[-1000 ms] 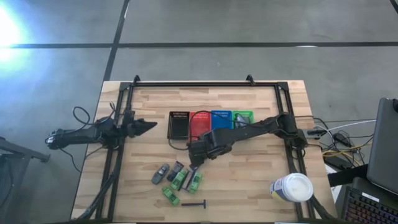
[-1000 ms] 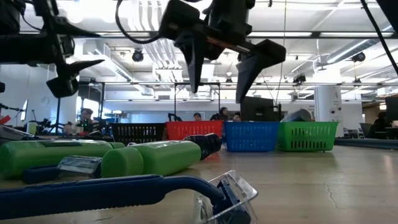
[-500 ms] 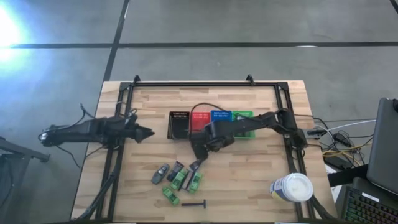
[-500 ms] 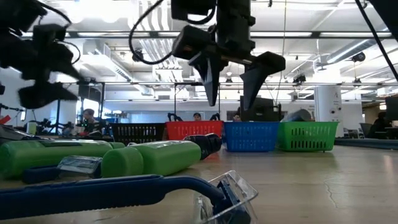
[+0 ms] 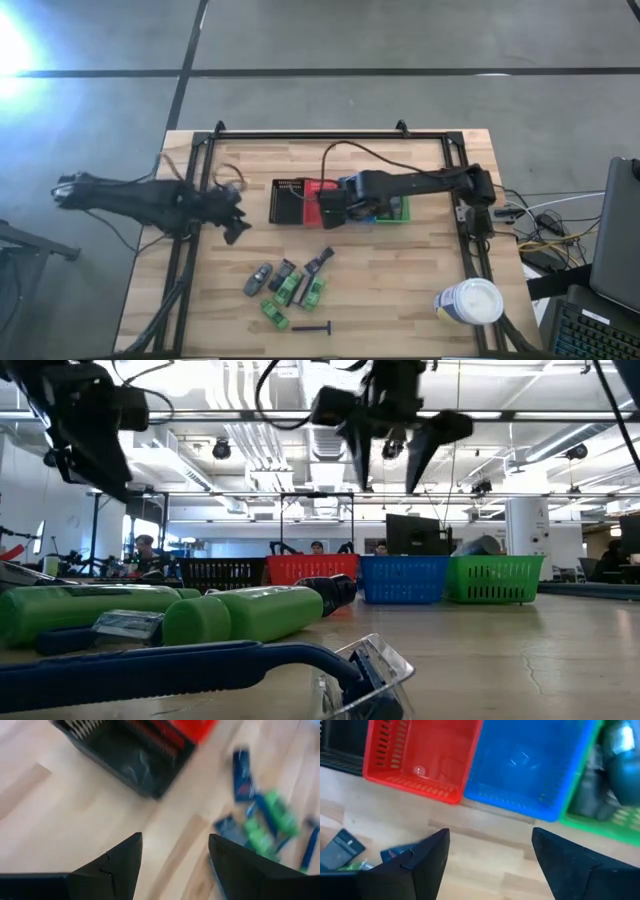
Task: Pick & Place Travel size toiletries
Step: Put the black deodorant into the green basket
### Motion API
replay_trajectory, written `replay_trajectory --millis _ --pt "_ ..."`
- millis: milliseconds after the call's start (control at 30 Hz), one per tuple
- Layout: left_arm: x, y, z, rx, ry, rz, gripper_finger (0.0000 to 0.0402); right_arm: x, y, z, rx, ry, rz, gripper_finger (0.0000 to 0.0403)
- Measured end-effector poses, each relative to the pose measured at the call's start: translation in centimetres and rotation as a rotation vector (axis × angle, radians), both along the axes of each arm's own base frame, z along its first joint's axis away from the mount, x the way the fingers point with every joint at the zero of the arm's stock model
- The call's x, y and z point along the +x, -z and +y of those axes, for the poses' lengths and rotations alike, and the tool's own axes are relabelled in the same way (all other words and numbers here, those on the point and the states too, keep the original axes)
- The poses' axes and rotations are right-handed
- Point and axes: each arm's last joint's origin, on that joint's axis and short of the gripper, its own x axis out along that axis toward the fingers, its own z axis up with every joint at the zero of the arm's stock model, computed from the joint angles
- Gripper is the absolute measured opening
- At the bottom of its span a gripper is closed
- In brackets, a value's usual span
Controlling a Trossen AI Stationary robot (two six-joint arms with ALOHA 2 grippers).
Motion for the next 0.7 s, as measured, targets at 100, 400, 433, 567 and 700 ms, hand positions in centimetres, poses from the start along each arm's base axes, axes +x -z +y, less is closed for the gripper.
replay_trajectory --millis 100,400,433,567,700 --pt "0.9 0.9 -1.6 -0.017 0.055 0.077 0.0234 -1.6 -1.0 0.8 -0.014 0.043 0.021 0.0272" --pt "0.9 1.9 -7.7 -0.038 -0.070 0.078 0.0234 -8.6 -3.6 3.1 -0.123 0.076 0.008 0.0270" --pt "0.9 1.7 -8.4 -0.065 -0.095 0.061 0.0234 -9.4 -3.7 3.3 -0.121 0.067 -0.003 0.0273" --pt "0.9 2.2 -10.7 -0.125 -0.145 0.112 0.0238 -12.1 -3.3 4.4 -0.133 0.017 -0.046 0.0287" --pt "2.0 2.6 -12.7 -0.185 -0.151 0.213 0.0265 -13.8 -2.1 5.6 -0.136 -0.038 -0.083 0.0303"
